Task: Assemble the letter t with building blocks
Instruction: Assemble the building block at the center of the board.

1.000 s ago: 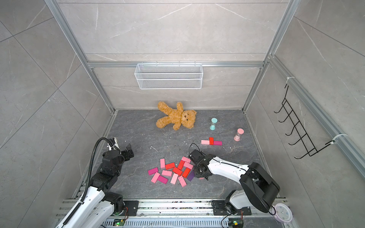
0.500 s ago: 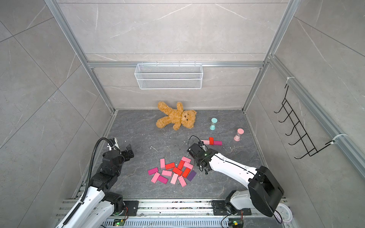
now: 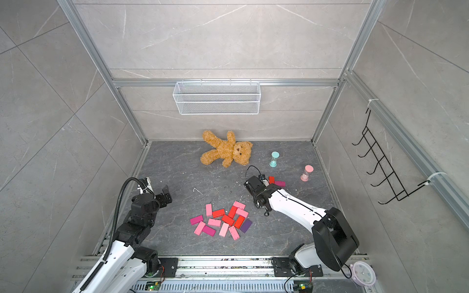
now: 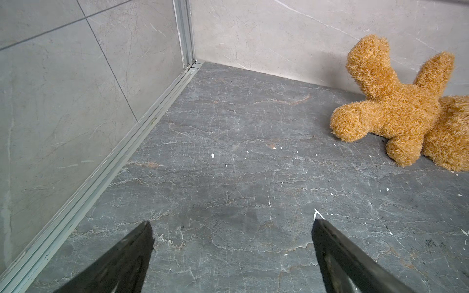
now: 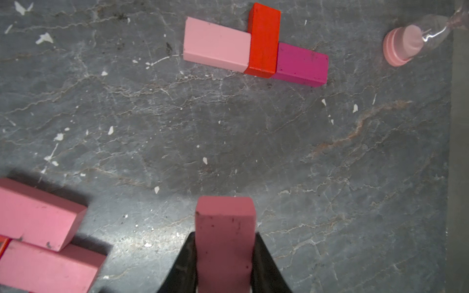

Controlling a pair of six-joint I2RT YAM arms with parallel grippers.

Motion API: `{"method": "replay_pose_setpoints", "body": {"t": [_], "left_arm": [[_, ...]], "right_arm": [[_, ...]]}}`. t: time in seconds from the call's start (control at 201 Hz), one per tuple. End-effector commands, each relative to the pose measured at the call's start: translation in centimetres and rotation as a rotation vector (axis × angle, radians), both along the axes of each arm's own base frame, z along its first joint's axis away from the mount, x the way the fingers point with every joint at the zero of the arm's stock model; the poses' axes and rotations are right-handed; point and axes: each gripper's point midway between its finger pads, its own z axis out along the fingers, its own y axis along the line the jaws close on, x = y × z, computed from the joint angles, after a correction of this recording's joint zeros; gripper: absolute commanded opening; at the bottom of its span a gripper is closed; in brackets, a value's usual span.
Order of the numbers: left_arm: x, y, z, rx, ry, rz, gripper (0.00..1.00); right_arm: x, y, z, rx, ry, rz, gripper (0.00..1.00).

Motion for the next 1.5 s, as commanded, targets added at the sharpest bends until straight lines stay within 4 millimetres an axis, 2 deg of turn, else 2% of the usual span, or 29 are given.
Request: {"method": "replay_pose_setpoints", "body": {"t": [0.0, 0.229, 0.593, 1.021, 1.265, 1.499], "left_arm": [[0.1, 0.0, 2.5, -0.001, -0.055, 0.004, 1.0], [-0.1, 0.0, 2.7, 0.0, -0.062, 0.002, 1.0], [-0.3, -0.1, 2.8, 0.005, -0.064, -0.002, 1.0], [-0.2, -0.2, 2.8, 0.011, -0.063, -0.009, 1.0], [-0.1, -0.3, 2.8, 0.015, -0.062, -0.013, 1.0], [-0.1, -0.4, 2.8, 0.019, -0.061, -0.016, 1.0]], "right_arm": [[1.5, -0.1, 0.0, 0.088, 0.021, -0.008, 0.0], [3.7, -1.6, -1.0, 0.159, 0.061, -0.075, 0.0], [6.4, -1.5, -3.6, 0.278, 0.138, -0.104, 0.0], [6.8, -3.4, -6.4, 0.24, 0.275, -0.11, 0.0], [6.9, -4.8, -6.8, 0.168, 0.308, -0.128, 0.09], [7.2, -5.1, -7.0, 0.142, 0.32, -0.123, 0.16]]}}
